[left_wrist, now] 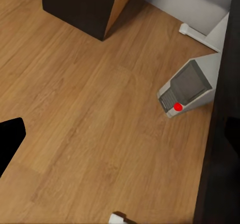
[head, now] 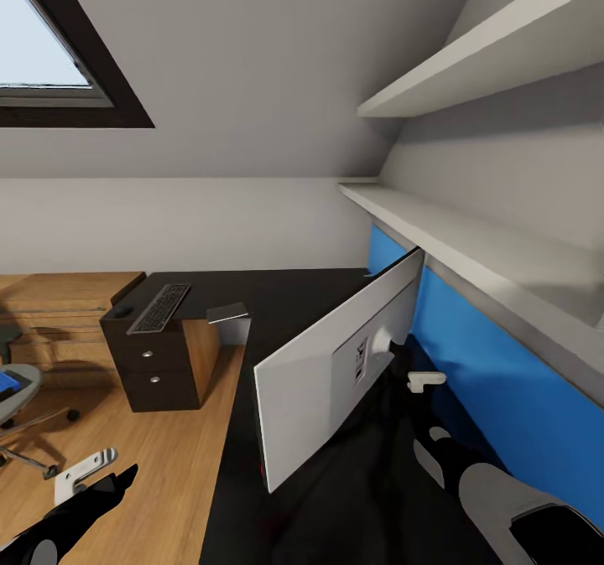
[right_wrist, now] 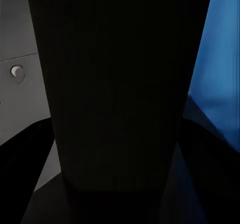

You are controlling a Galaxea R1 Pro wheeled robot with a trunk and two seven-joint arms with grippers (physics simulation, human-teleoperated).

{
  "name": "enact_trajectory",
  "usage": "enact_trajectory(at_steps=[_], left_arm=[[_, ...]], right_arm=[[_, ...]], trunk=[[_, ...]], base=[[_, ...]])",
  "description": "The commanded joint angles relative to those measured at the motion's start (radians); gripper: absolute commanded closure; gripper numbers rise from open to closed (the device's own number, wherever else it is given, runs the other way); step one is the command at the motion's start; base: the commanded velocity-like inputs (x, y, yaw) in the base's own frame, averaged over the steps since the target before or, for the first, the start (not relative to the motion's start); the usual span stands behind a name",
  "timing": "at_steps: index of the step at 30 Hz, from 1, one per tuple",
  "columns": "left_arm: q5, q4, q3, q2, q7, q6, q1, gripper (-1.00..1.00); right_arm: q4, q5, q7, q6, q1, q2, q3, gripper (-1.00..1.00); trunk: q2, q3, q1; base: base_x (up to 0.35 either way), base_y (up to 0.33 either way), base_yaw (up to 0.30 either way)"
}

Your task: In the bedroom, organize the workspace by keeping the computer under the desk, ensuring the monitor is on the desk, placing the keyboard on the desk next to the monitor, placing the mouse on the desk next to the keyboard, moving the folder from the swivel chair onto the desk next to the mouse, stacking the notebook on top of the folder with the pen on top of the notebook, and positioning the swivel chair next to the desk.

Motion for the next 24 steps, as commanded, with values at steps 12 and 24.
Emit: enact_trajectory(at_steps=[12,24], left_arm=[[0.001,0.0,0.003,-0.001,-0.004,0.005,-0.001,-1.0],[0.0,0.0,0.003,-0.001,-0.005,0.005,-0.001,-1.0]], right_arm=[[-0.002,0.002,-0.007,-0.002,-0.001,0.0,0.016,1.0],[-0.002,0.002,-0.007,-0.002,-0.001,-0.004,0.016,1.0]], trunk=[[-0.001,-0.001,0.0],[-0.001,-0.001,0.0]], base=[[0.019,-0.068,0.0],[0.062,-0.031,0.0]])
